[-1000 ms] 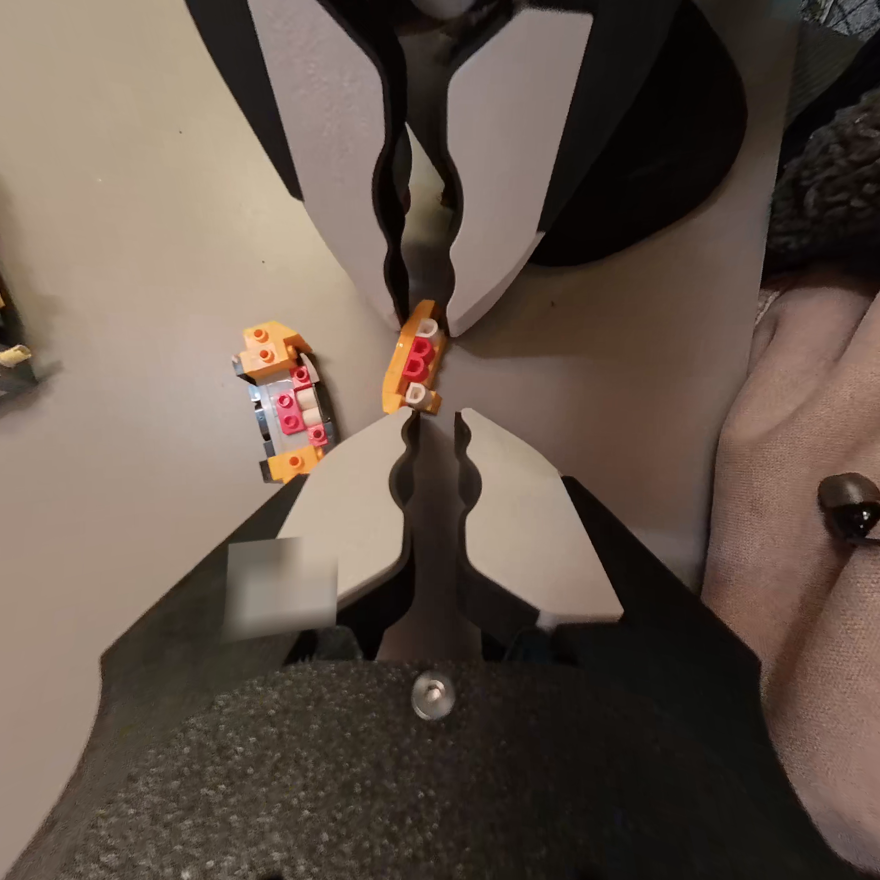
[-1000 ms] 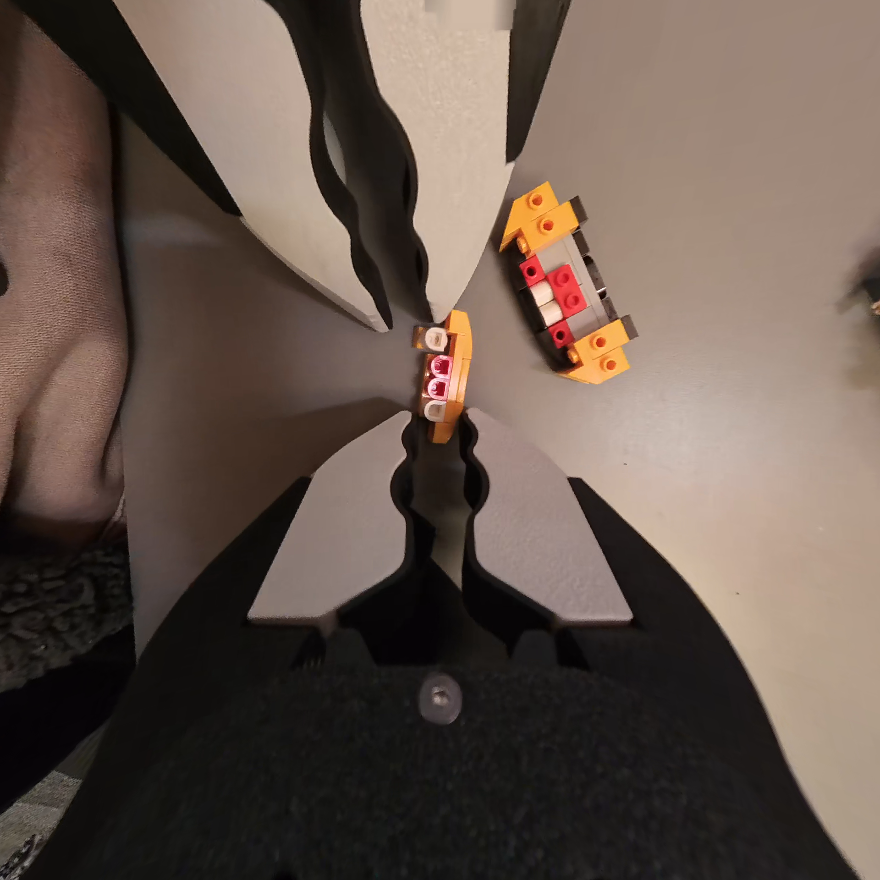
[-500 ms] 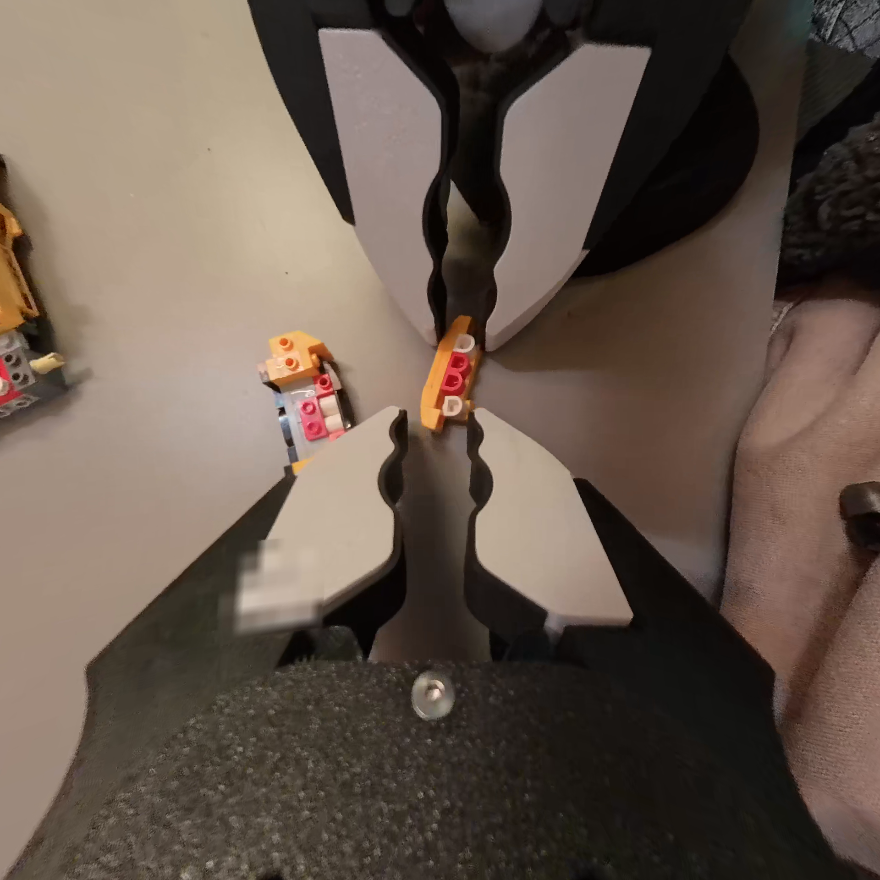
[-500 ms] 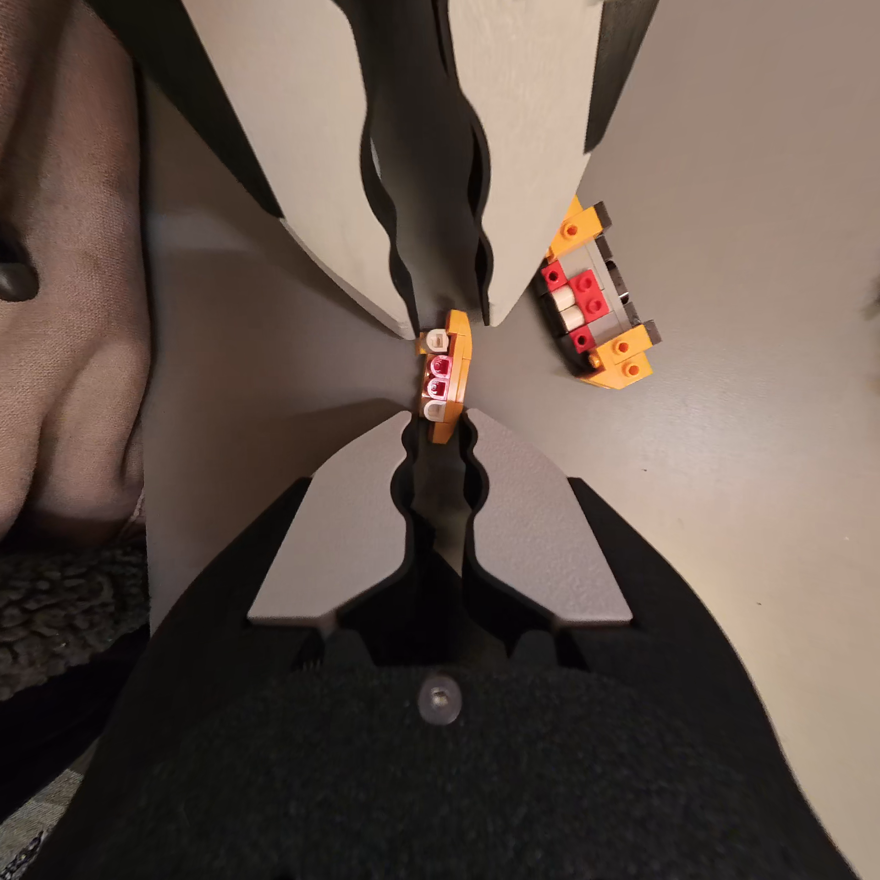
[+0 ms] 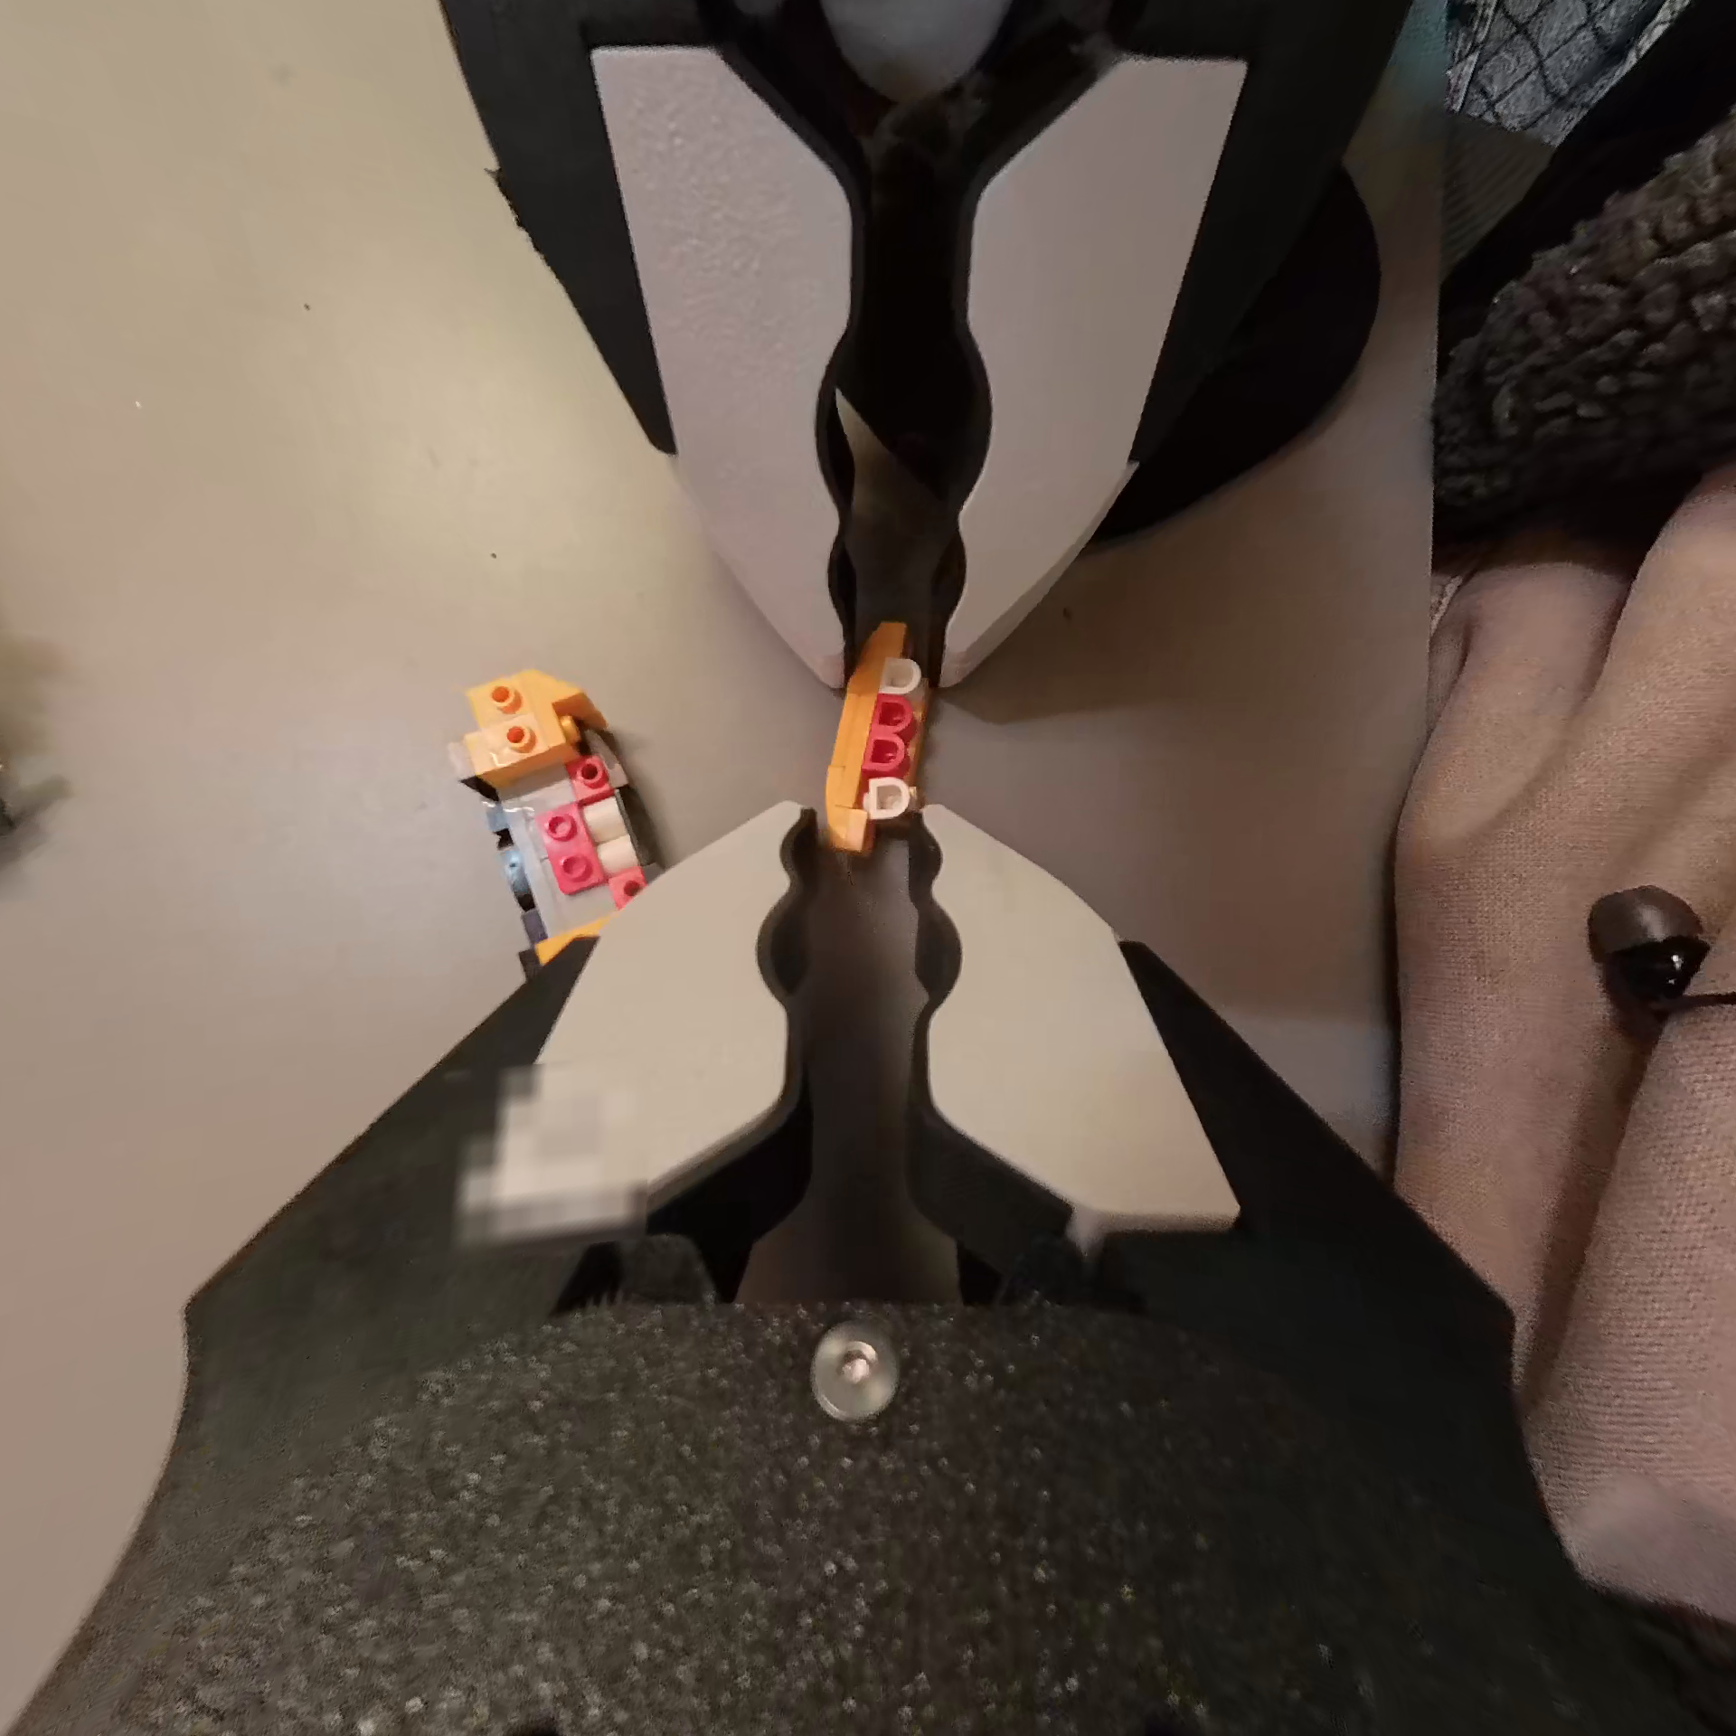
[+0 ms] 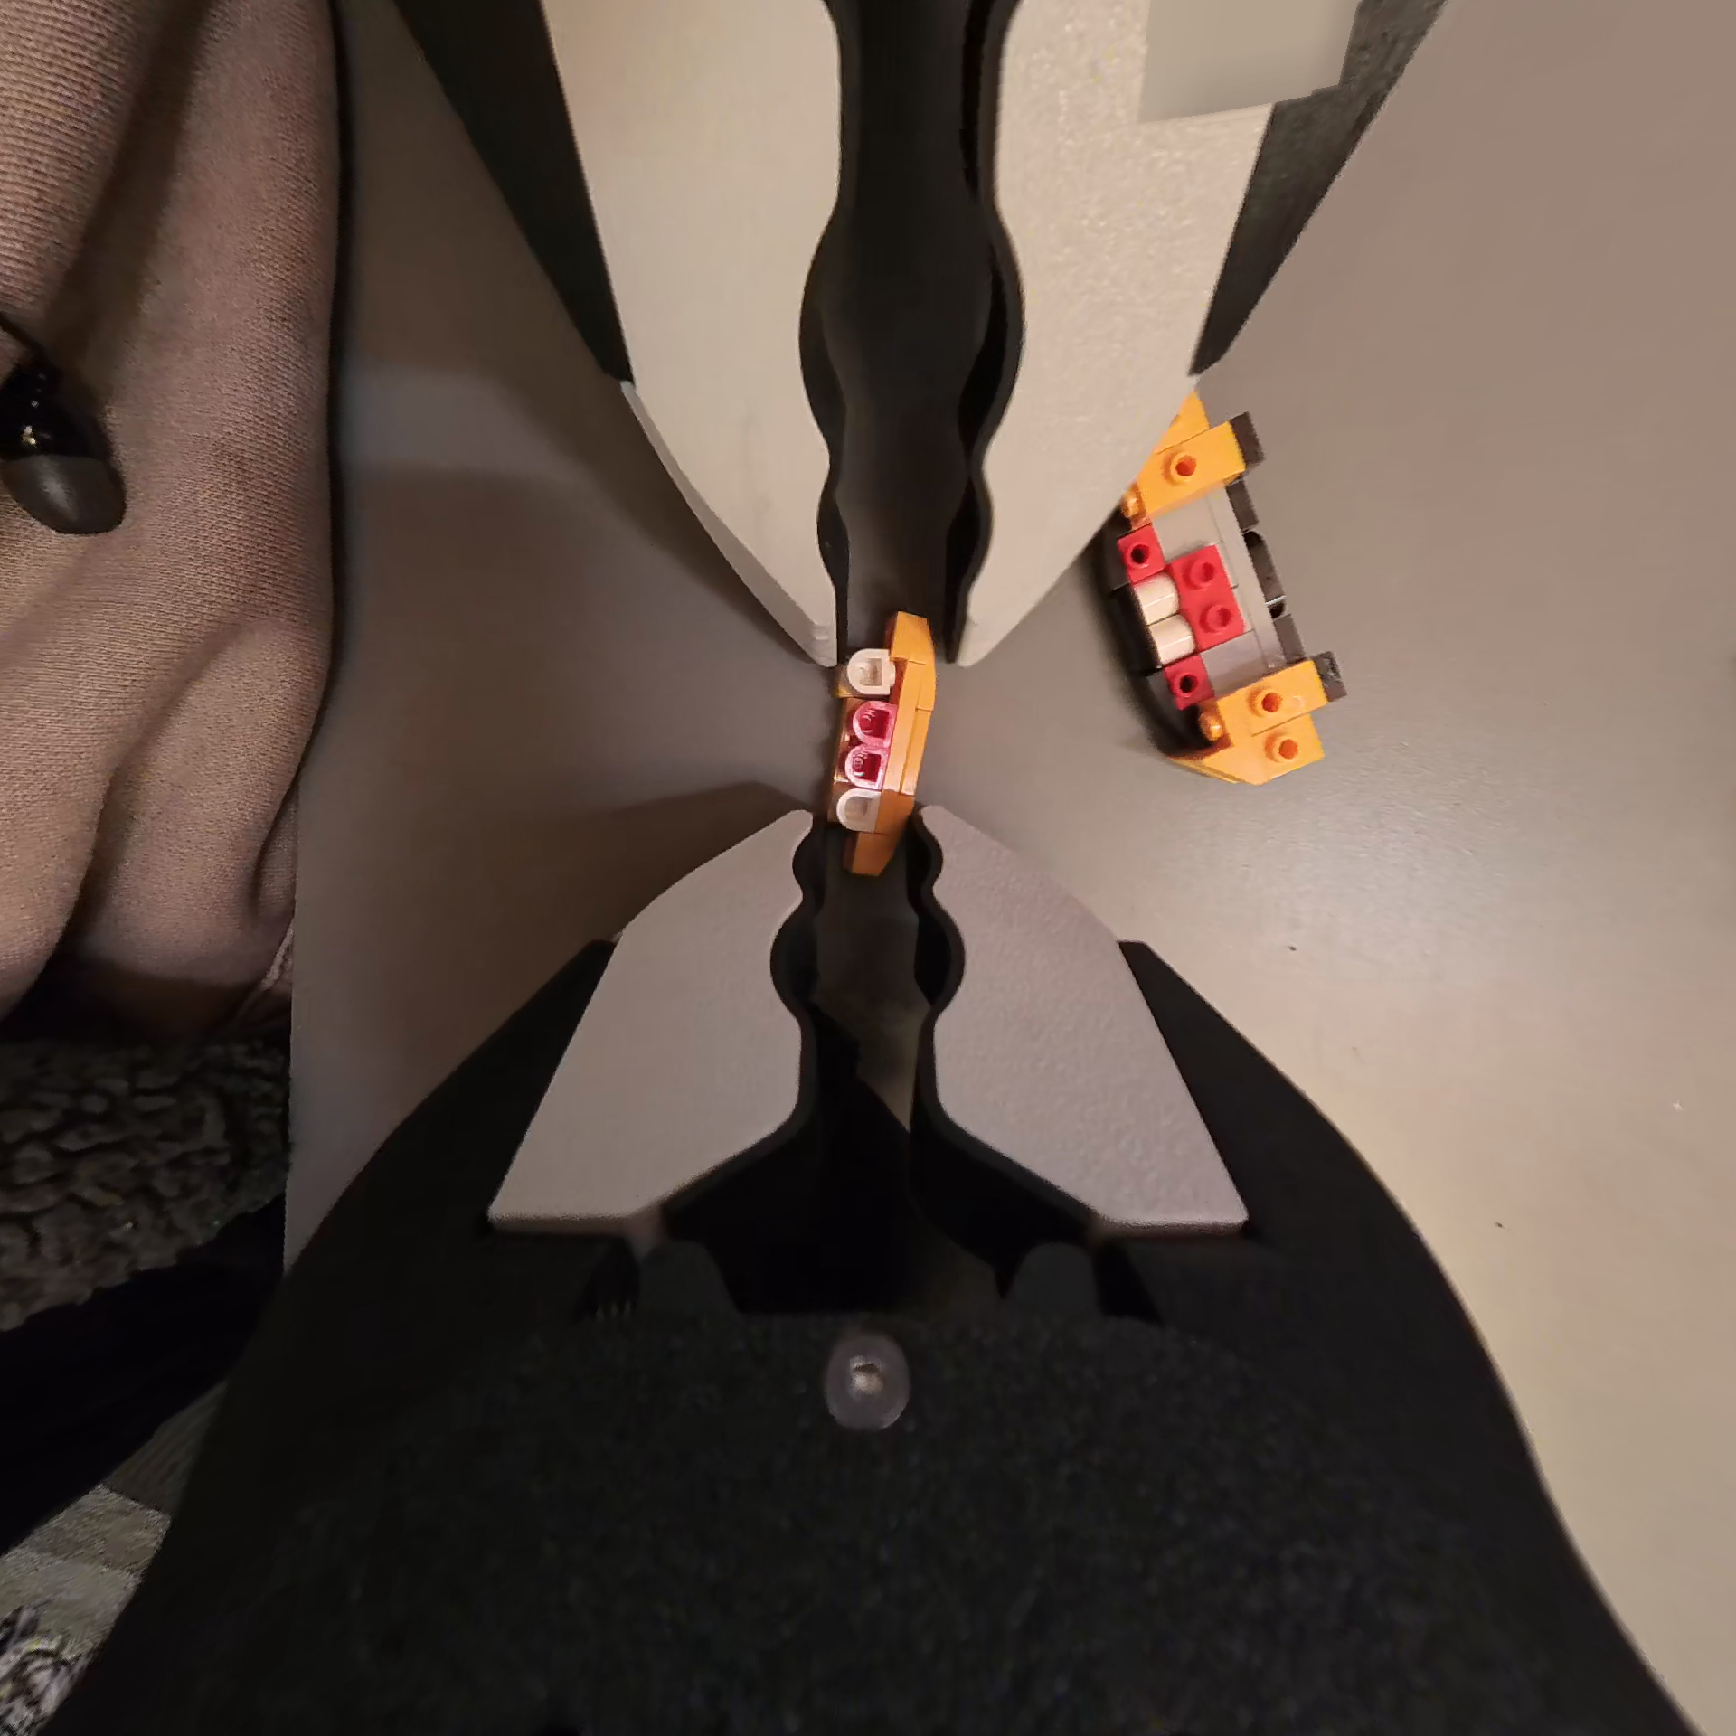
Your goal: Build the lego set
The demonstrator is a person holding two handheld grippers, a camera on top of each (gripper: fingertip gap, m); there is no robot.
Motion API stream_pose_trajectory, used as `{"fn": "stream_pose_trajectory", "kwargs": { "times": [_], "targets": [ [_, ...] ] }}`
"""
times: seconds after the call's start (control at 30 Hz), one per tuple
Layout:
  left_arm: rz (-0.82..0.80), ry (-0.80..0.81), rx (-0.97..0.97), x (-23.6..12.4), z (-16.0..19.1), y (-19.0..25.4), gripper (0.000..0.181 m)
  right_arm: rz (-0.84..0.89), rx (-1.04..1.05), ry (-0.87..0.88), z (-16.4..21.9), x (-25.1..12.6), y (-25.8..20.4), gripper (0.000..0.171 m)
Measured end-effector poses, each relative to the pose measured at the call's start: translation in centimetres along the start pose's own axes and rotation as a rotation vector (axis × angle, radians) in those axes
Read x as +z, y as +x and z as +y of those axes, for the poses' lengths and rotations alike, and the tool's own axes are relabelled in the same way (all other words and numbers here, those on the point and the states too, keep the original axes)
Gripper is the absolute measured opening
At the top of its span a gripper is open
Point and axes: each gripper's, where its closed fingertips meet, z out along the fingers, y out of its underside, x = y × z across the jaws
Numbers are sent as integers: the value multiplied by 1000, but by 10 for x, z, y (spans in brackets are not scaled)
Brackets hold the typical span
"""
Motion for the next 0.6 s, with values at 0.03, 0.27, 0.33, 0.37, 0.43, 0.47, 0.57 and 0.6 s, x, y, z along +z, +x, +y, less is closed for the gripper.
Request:
{"fn": "stream_pose_trajectory", "kwargs": {
  "times": [0.03,0.27,0.33,0.37,0.43,0.47,0.57,0.6],
  "targets": [
    [7,6,-3,0,0,0,20,0,-8,-1,0,0,0,16],
    [66,14,29,1,0,5,18,-11,-68,9,0,0,-3,16],
    [97,20,21,1,-1,8,16,-19,-92,14,0,0,-5,16],
    [109,23,19,1,-1,9,16,-22,-107,17,0,0,-6,16],
    [127,26,18,0,-1,11,16,-28,-137,24,0,0,-8,13],
    [138,28,17,0,-1,12,16,-33,-147,29,0,0,-9,13],
    [144,32,21,0,-1,13,16,-45,-143,34,0,0,-9,13],
    [146,30,27,0,0,14,16,-47,-143,34,0,0,-9,13]
  ]
}}
